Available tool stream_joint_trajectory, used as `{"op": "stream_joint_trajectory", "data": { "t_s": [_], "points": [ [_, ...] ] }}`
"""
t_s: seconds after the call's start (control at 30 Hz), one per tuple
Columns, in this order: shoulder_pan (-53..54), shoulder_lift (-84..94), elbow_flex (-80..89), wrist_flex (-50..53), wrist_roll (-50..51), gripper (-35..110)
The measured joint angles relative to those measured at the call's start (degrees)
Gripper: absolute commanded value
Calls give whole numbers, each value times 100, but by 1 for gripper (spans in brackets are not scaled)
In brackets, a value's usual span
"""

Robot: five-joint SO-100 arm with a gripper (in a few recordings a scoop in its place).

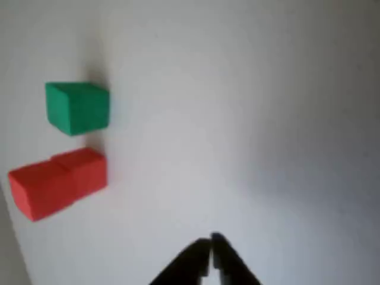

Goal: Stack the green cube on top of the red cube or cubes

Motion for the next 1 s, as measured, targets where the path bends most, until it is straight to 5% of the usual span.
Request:
{"op": "stream_joint_trajectory", "data": {
  "t_s": [0.3, 0.63, 1.0],
  "points": [
    [-9, 0, 26, -62, -79, 5],
    [-62, -475, -141, -1380, -677, 20],
    [220, -5458, -3138, -1819, -255, 22]
  ]
}}
